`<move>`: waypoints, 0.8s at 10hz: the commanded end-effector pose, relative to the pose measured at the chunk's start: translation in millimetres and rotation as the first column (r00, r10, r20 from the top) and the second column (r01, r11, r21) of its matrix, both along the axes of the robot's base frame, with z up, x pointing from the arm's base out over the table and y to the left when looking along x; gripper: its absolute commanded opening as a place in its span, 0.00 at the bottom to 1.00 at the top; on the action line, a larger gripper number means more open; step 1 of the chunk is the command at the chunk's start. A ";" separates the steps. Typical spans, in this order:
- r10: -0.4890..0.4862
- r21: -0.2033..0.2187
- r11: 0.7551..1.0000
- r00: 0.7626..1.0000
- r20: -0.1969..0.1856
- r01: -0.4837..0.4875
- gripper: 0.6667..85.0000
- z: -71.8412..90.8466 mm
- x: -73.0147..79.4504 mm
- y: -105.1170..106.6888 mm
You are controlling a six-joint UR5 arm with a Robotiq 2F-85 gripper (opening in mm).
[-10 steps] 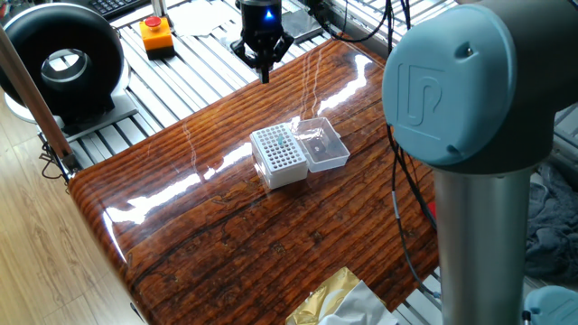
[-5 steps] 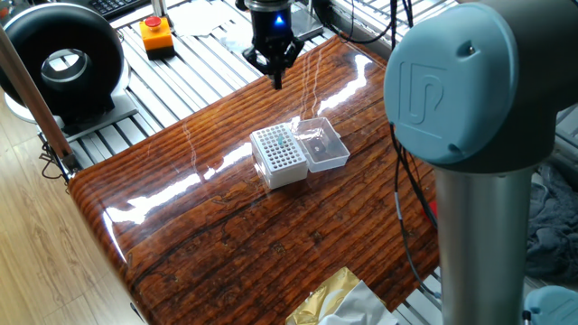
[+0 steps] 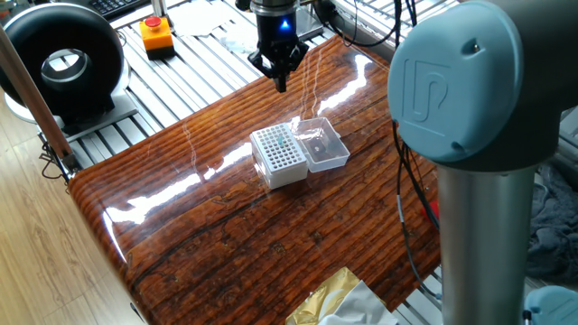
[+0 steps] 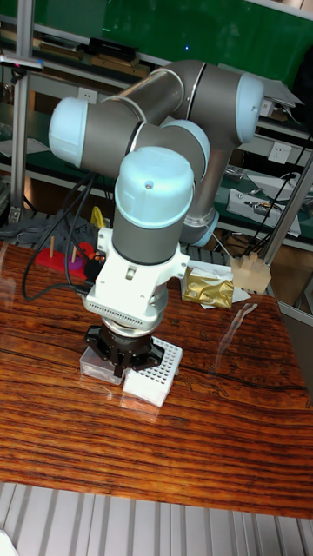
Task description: Insert a medium pipette tip into the holder for medium pipette tips
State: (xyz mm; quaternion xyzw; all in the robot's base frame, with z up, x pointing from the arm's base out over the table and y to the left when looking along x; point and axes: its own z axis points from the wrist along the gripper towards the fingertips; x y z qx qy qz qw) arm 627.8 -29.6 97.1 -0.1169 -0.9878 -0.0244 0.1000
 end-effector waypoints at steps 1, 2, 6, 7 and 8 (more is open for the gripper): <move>0.004 0.004 1.000 1.000 -0.001 -0.004 0.00 -1.5 -1.3 -2.2; 0.005 -0.005 1.000 1.000 -0.001 -0.005 0.00 -2.0 -1.1 -4.5; -0.014 0.020 1.000 1.000 0.002 0.014 0.00 -1.5 0.0 3.4; -0.014 0.022 1.000 1.000 0.002 0.014 0.00 -1.3 -0.1 3.9; -0.016 0.025 1.000 1.000 0.000 0.016 0.00 -1.1 -0.5 5.1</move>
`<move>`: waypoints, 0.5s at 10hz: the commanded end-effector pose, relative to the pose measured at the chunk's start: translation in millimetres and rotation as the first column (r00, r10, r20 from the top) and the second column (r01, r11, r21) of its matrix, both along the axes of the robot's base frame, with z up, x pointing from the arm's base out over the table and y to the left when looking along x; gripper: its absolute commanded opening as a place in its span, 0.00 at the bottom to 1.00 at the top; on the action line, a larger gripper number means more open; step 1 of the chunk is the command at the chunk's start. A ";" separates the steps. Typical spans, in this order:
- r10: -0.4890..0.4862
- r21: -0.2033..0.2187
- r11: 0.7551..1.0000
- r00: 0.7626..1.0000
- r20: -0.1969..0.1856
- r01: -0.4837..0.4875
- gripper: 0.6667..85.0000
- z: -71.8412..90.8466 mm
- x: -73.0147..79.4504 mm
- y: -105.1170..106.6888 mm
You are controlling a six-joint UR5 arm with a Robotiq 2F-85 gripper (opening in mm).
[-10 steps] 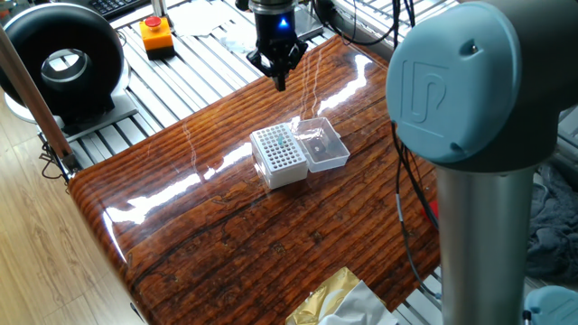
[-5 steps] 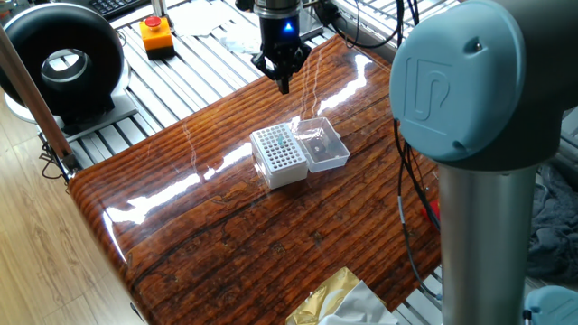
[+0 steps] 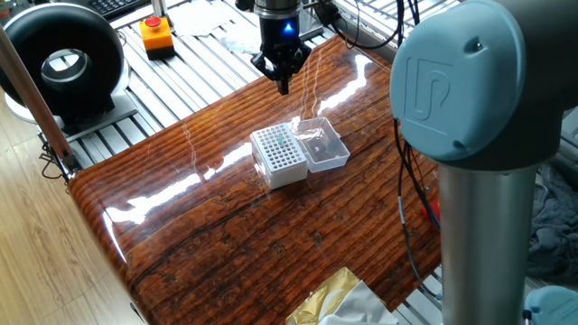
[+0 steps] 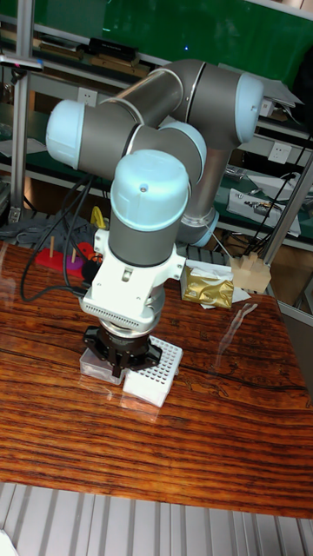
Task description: Insert a medium pipette tip into the holder for medium pipette tips
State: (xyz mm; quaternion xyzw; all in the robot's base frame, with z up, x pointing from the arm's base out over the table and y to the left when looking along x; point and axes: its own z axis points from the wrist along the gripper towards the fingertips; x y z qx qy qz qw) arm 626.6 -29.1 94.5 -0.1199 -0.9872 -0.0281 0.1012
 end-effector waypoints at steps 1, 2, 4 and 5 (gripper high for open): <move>-0.014 0.026 1.000 1.000 0.002 0.013 0.00 1.8 0.6 7.7; -0.018 0.030 0.999 1.000 0.001 0.018 0.00 1.8 0.2 9.7; -0.030 0.035 0.999 1.000 -0.004 0.030 0.00 3.0 -0.4 13.9; -0.037 0.041 0.998 0.999 -0.005 0.037 0.00 3.7 -0.3 17.4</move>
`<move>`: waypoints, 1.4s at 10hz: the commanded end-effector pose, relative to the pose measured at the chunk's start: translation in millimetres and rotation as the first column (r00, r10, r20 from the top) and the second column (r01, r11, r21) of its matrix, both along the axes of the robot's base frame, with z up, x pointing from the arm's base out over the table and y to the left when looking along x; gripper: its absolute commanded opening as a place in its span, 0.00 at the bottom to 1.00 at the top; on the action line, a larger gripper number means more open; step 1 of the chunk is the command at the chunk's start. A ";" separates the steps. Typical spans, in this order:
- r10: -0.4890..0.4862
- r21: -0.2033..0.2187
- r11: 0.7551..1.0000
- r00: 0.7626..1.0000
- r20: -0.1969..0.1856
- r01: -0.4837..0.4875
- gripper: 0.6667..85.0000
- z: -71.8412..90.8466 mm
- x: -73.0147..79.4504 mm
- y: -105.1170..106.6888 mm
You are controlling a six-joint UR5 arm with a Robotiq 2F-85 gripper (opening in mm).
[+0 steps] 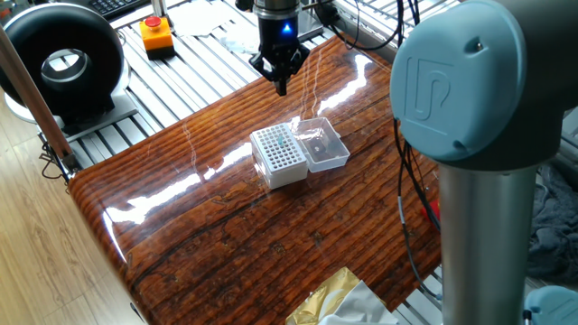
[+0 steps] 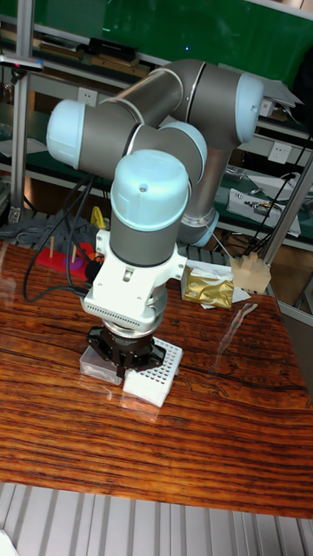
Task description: Insert a medium pipette tip into the holder for medium pipette tips
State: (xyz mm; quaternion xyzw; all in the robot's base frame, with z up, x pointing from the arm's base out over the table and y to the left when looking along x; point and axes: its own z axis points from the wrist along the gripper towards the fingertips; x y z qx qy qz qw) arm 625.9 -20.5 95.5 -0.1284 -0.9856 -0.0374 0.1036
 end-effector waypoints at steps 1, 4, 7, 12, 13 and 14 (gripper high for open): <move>-0.018 0.008 1.000 1.000 0.000 0.018 0.00 2.4 0.7 6.9; -0.024 -0.022 0.999 1.000 -0.002 0.024 0.00 2.3 0.7 5.1; -0.029 -0.016 0.999 0.999 -0.018 0.029 0.00 2.8 -3.2 7.7; -0.009 -0.008 1.000 1.000 0.015 0.009 0.00 0.1 4.5 7.3; -0.025 0.015 1.000 1.000 0.017 0.025 0.00 0.5 5.7 13.8; -0.019 0.003 1.000 1.000 0.024 0.019 0.00 -0.2 7.2 9.6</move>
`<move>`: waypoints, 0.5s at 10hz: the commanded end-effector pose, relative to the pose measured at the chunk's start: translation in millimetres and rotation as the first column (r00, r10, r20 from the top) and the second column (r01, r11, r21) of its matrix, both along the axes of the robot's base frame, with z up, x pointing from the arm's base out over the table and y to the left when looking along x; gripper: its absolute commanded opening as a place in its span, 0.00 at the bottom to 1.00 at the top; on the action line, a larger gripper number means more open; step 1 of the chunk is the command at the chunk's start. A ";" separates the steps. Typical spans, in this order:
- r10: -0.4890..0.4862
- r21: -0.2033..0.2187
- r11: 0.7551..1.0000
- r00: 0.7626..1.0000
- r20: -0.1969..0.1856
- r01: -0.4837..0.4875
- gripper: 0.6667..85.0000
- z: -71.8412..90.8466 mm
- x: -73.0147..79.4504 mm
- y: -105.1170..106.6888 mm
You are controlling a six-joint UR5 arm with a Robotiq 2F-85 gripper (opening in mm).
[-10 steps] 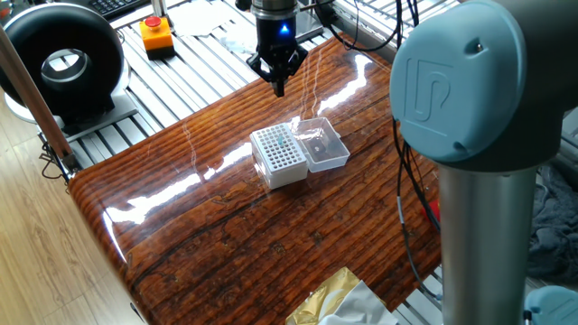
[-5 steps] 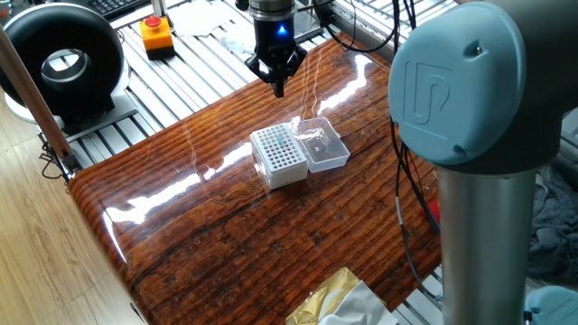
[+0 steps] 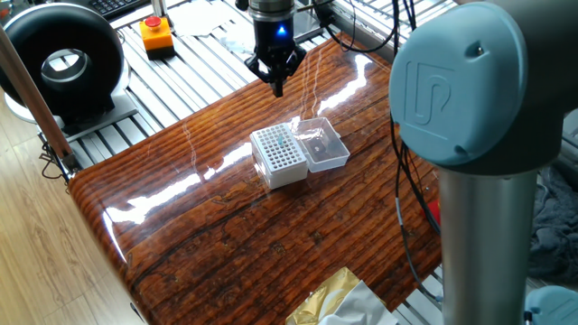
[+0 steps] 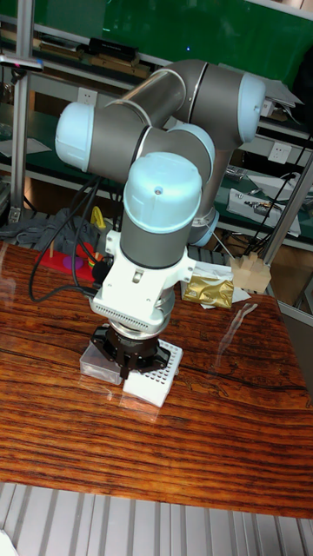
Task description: Insert a medium pipette tip into the holder for medium pipette tips
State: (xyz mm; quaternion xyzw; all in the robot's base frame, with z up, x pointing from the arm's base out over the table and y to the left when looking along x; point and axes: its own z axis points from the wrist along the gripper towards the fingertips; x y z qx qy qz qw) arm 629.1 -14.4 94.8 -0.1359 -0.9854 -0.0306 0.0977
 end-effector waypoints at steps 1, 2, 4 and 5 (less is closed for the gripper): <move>0.041 -0.028 0.999 0.998 0.050 -0.039 0.00 -1.8 11.8 -13.7; 0.100 -0.067 0.993 0.990 0.096 -0.094 0.00 -2.9 23.4 -30.9; 0.145 -0.048 0.989 0.975 0.168 -0.139 0.00 -2.5 39.7 -36.0; 0.162 -0.048 0.987 0.970 0.181 -0.156 0.00 -1.4 42.2 -39.3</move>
